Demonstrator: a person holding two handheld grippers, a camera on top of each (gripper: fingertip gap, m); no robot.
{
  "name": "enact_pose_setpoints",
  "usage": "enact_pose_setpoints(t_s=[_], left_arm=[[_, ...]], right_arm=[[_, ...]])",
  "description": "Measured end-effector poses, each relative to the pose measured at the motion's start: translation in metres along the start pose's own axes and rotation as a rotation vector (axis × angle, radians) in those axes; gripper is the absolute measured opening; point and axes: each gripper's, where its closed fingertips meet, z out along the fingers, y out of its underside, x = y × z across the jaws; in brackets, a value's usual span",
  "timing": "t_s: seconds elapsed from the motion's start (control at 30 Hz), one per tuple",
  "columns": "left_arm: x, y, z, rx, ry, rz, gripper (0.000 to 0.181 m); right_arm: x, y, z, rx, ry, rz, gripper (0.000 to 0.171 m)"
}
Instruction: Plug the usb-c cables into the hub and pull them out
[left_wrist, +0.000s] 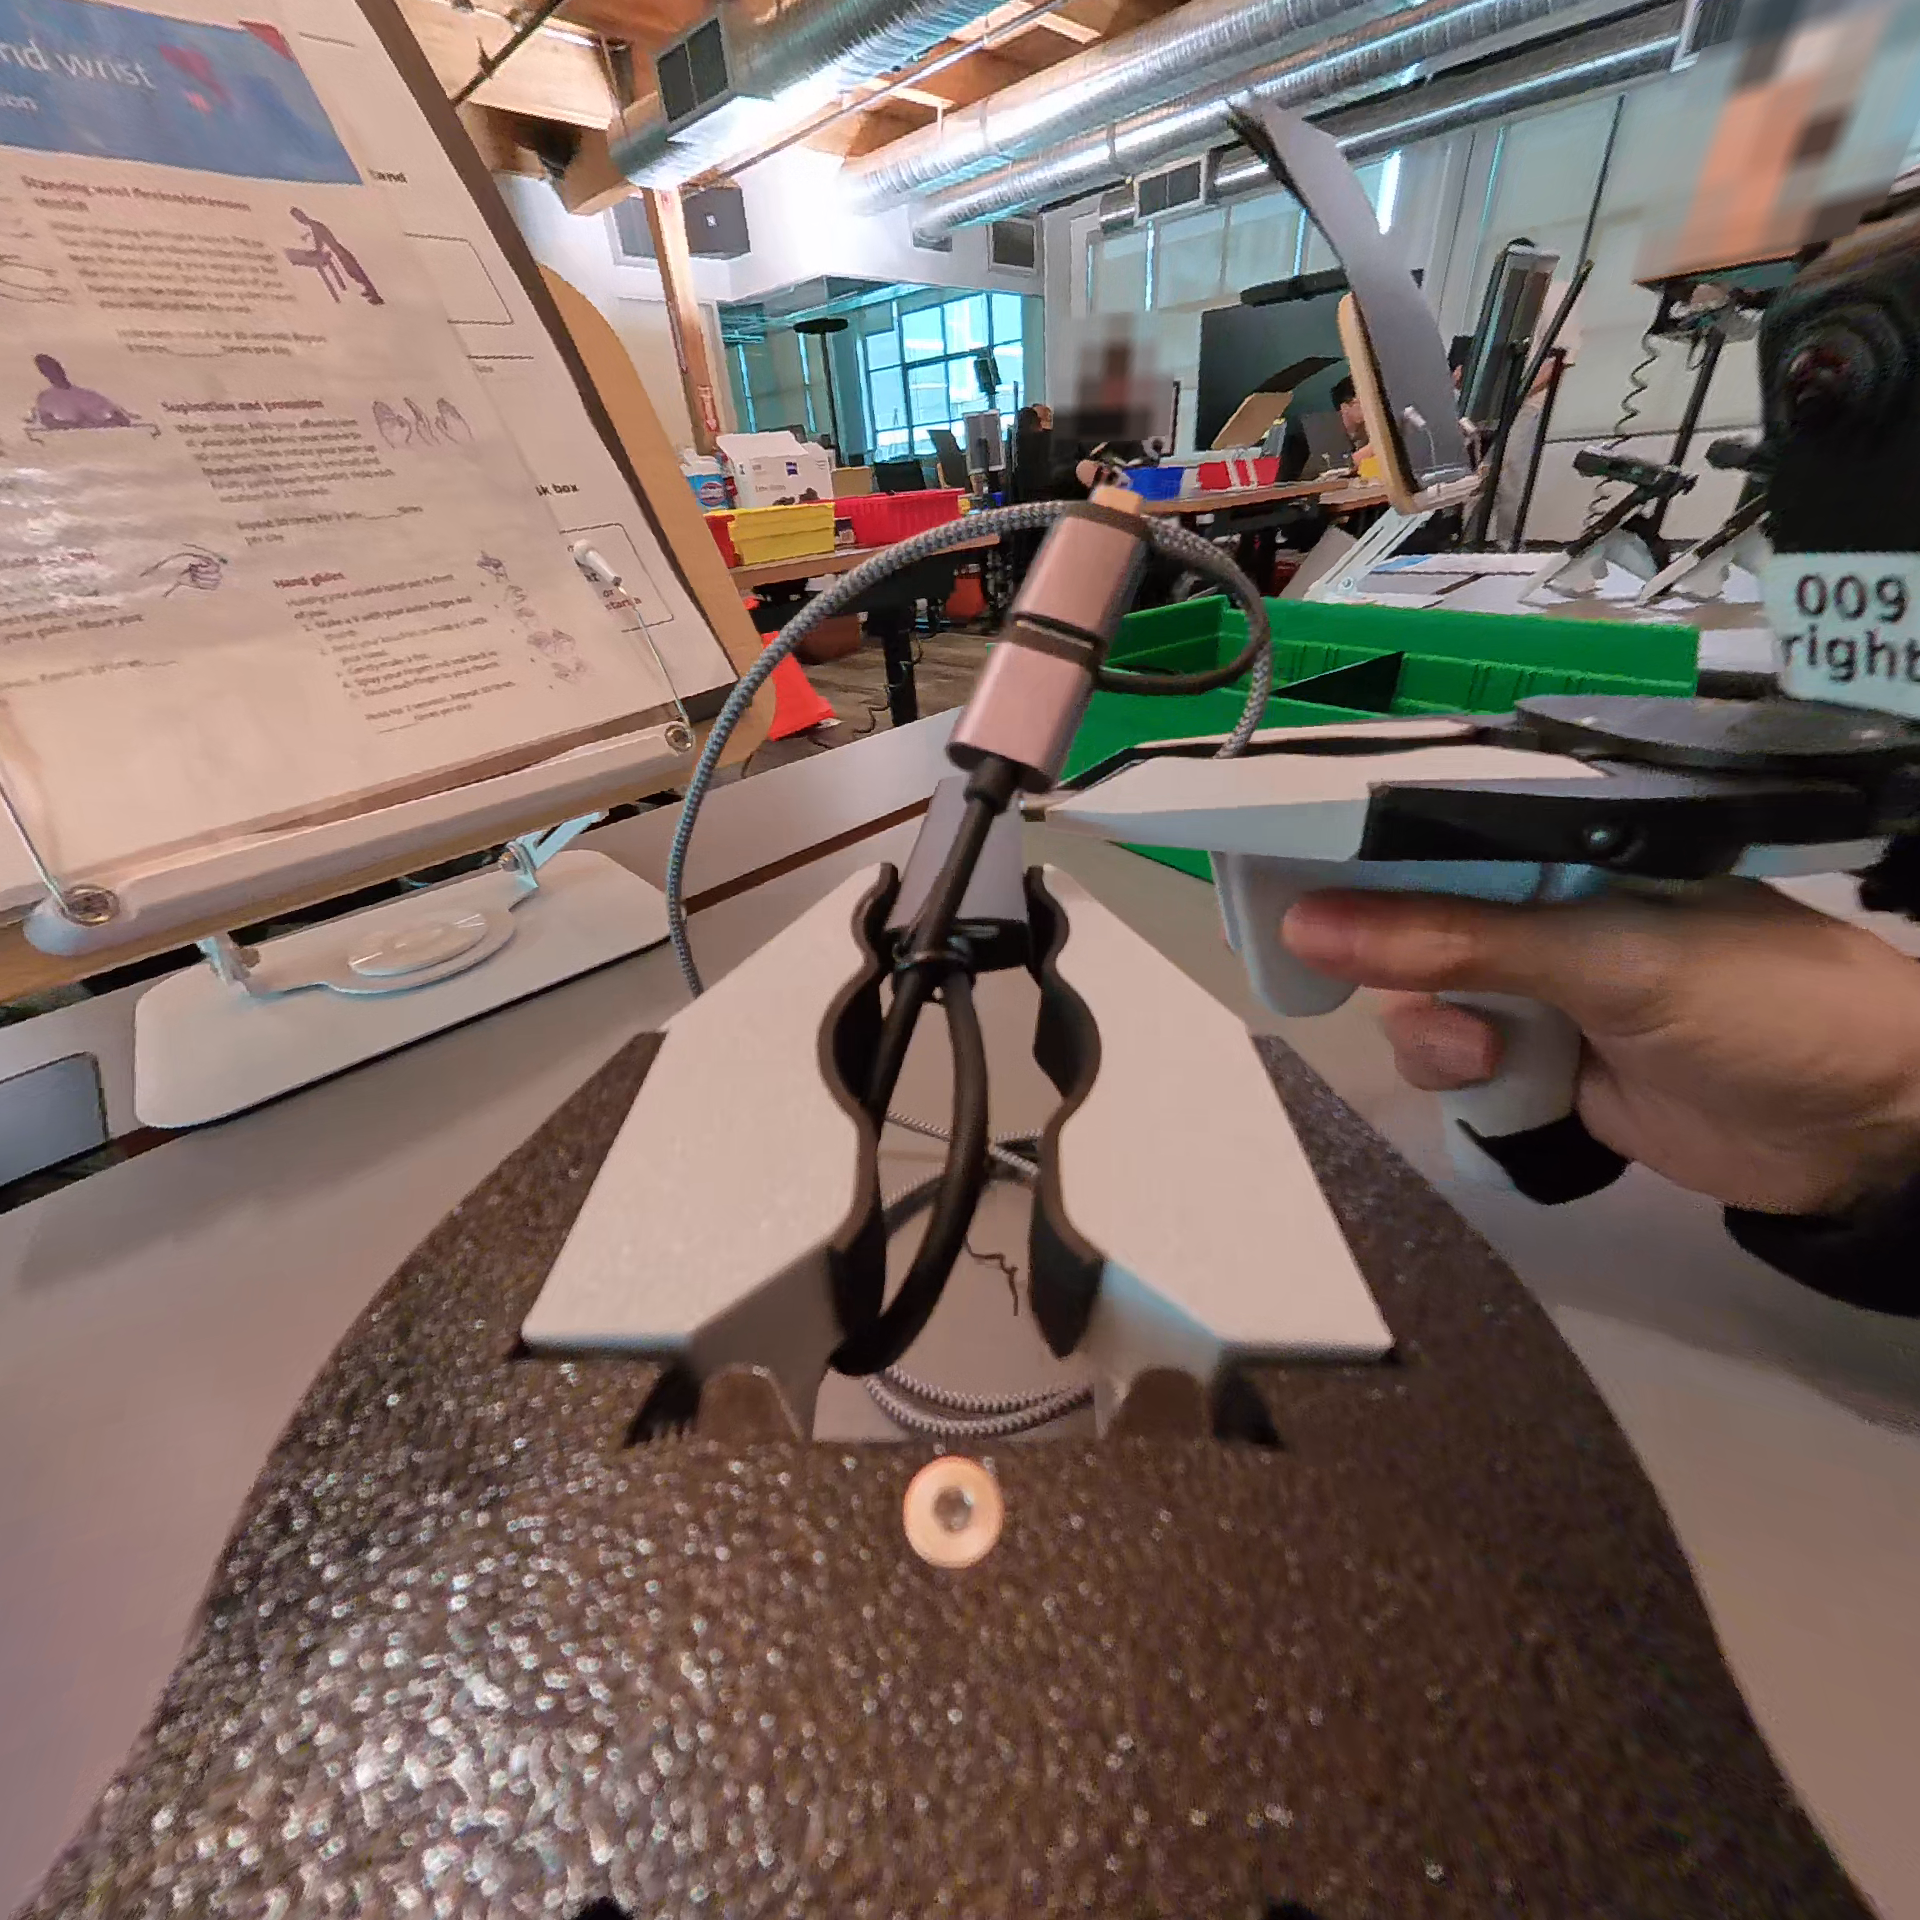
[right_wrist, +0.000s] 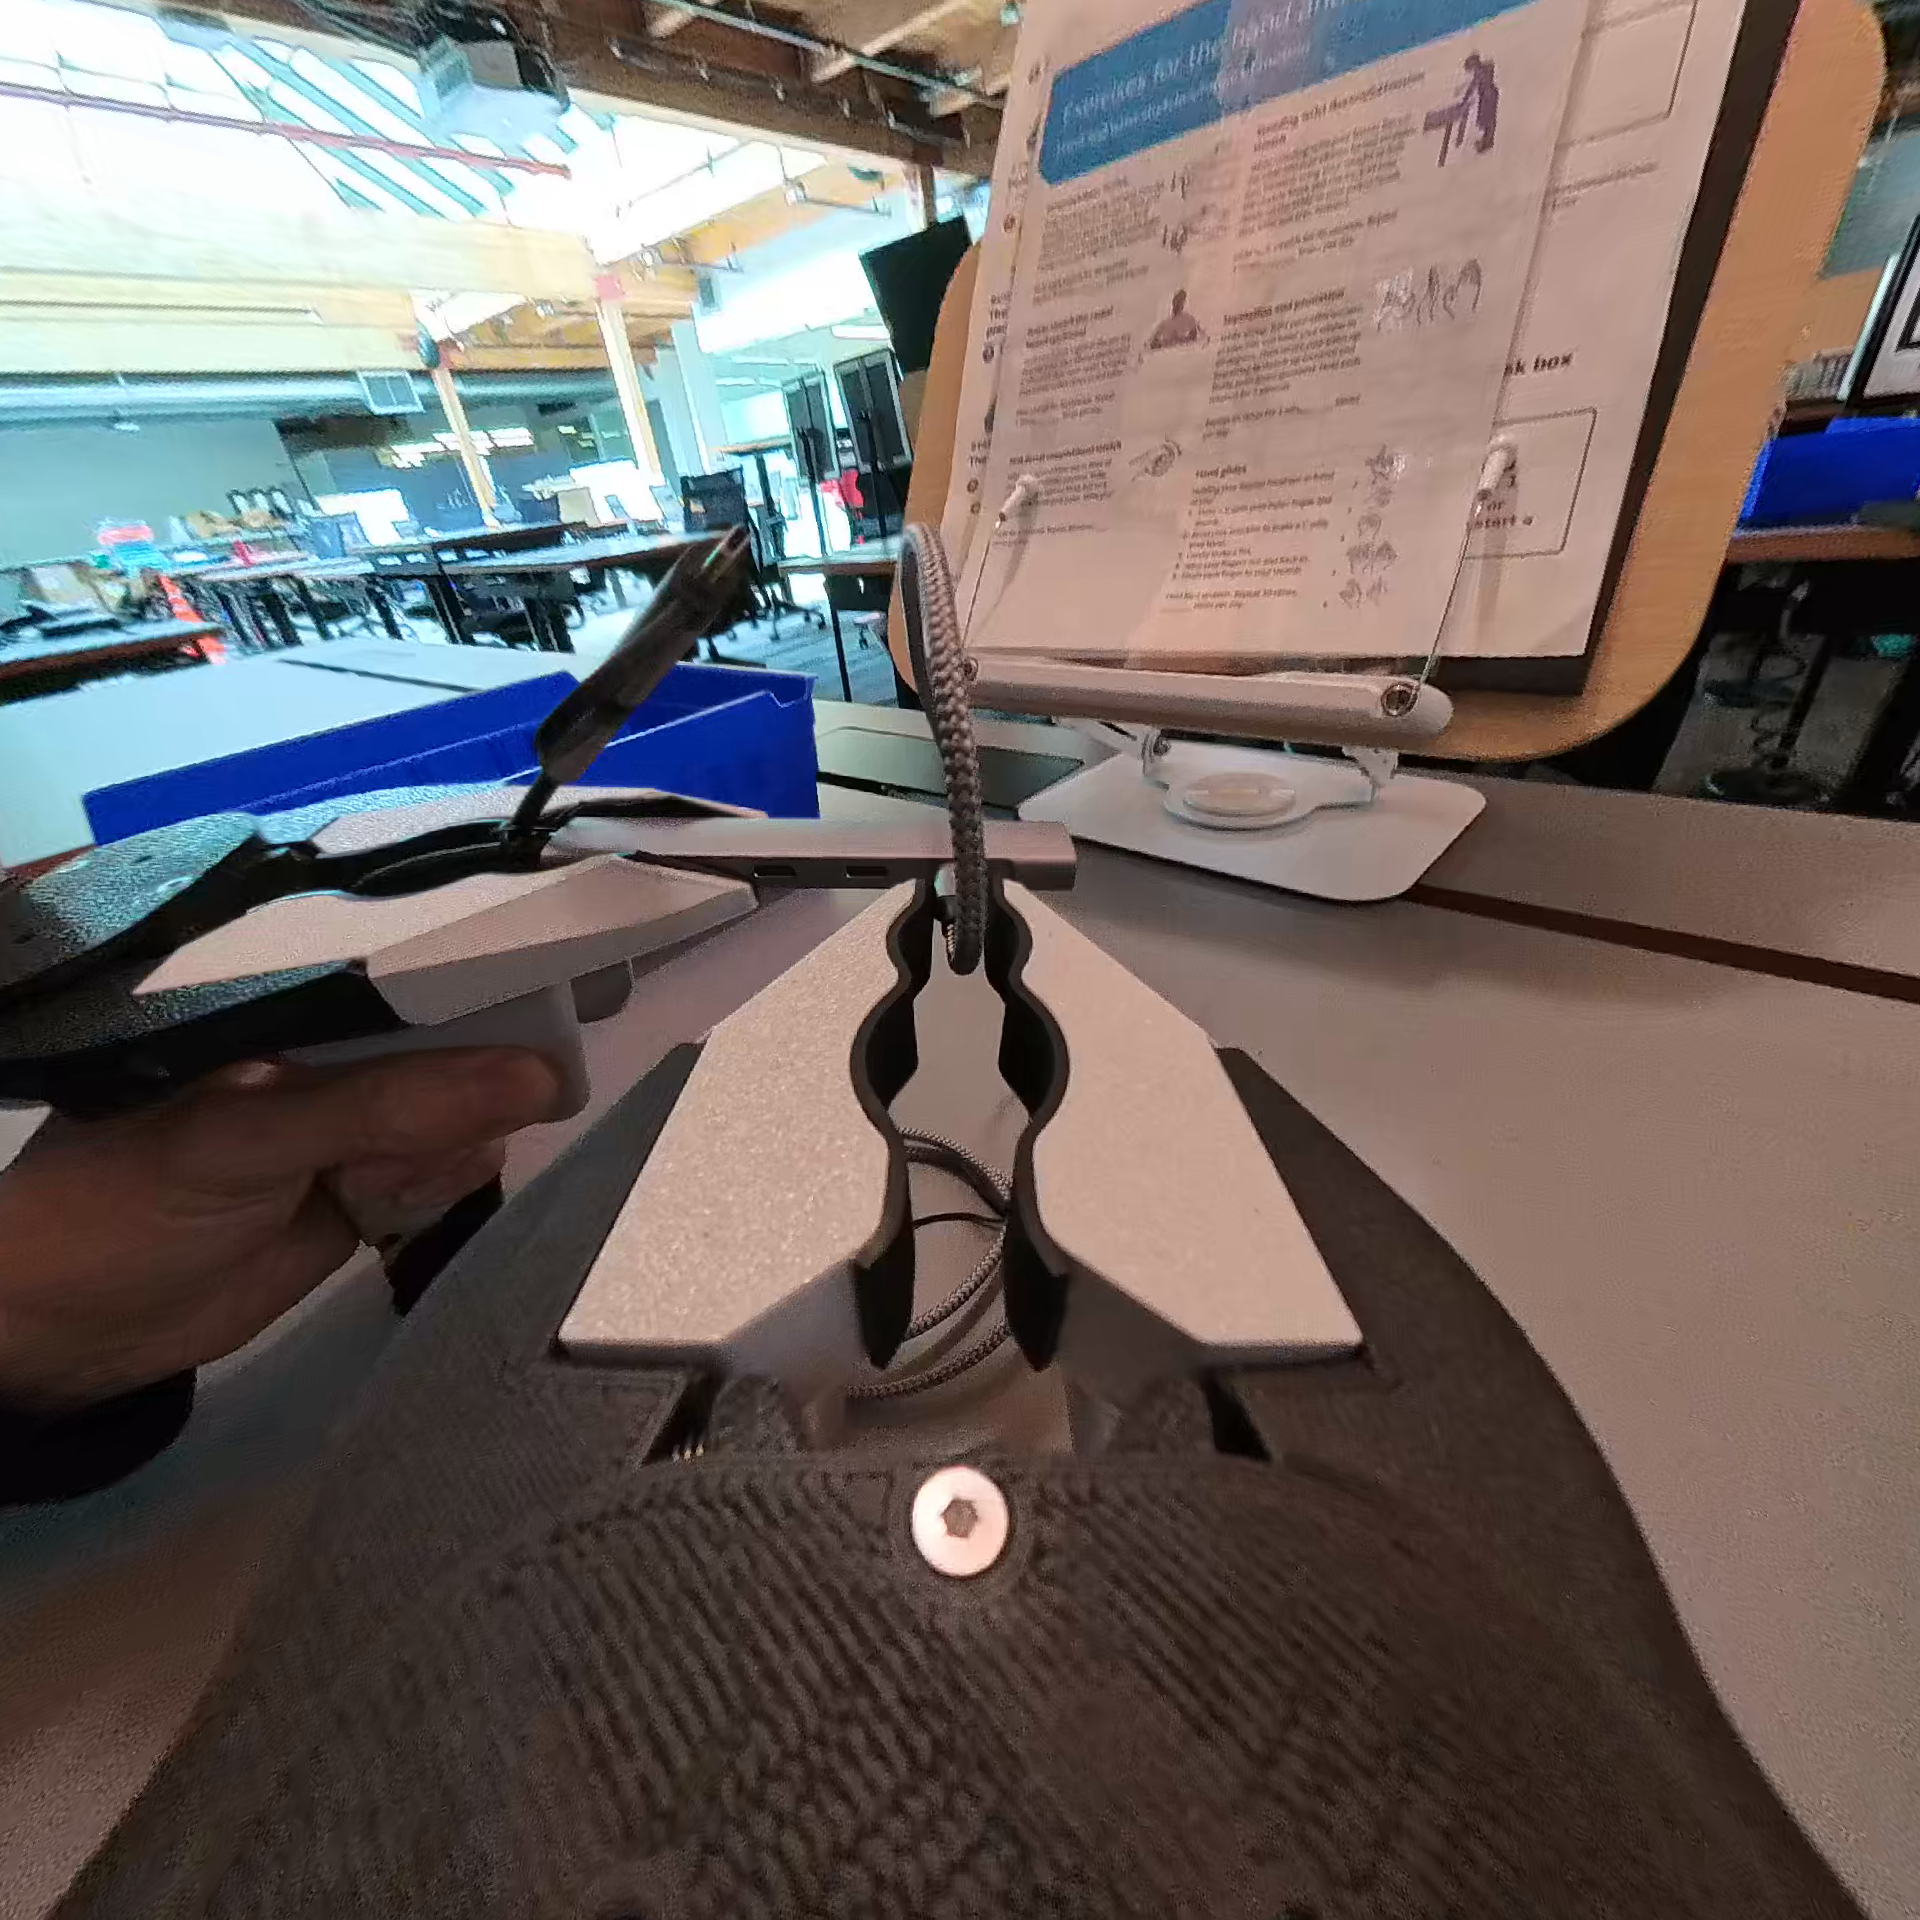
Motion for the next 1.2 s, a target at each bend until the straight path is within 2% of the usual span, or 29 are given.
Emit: enact_pose_setpoints(t_s=[0.2,0.5,0.57,0.6,0.63,0.67,0.73,0.87,0.97,1.0,1.13,1.2], left_arm=[[0.001,-0.006,-0.002,-0.007,-0.025,0.029,0.023],[0.013,-0.009,-0.001,-0.006,0.030,0.039,0.023],[-0.035,-0.001,-0.007,-0.045,-0.209,0.036,0.022],[-0.056,0.003,-0.011,-0.041,-0.216,-0.091,0.022],[-0.060,0.002,-0.014,-0.017,-0.132,-0.245,0.022],[-0.053,0.000,-0.017,0.015,-0.055,-0.263,0.022],[-0.013,-0.001,-0.013,0.019,0.137,-0.211,0.022],[0.059,0.002,-0.008,-0.022,0.493,-0.132,0.022],[0.088,-0.004,-0.022,0.027,0.686,-0.137,0.022],[0.088,-0.009,-0.025,0.057,0.698,-0.143,0.022],[0.060,-0.021,-0.025,0.137,0.580,-0.187,0.021],[0.060,-0.021,-0.028,0.147,0.619,-0.229,0.021]], right_arm=[[-0.003,-0.004,-0.004,-0.019,0.030,0.060,0.008],[-0.001,-0.009,-0.019,-0.047,0.071,-0.022,0.009],[-0.002,-0.020,-0.034,0.007,0.047,0.011,0.008],[0.006,-0.025,-0.045,0.037,0.085,0.009,0.009],[0.016,-0.025,-0.055,0.055,0.135,0.004,0.008],[0.023,-0.022,-0.059,0.062,0.151,0.010,0.008],[0.027,-0.029,-0.062,0.112,0.142,0.040,0.008],[0.032,-0.043,-0.063,0.121,0.183,-0.036,0.008],[0.031,-0.058,-0.060,0.098,0.181,-0.062,0.008],[0.029,-0.070,-0.061,0.103,0.174,-0.065,0.008],[0.016,-0.140,-0.067,0.151,0.127,-0.125,0.009],[0.013,-0.176,-0.072,0.157,0.108,-0.169,0.008]])
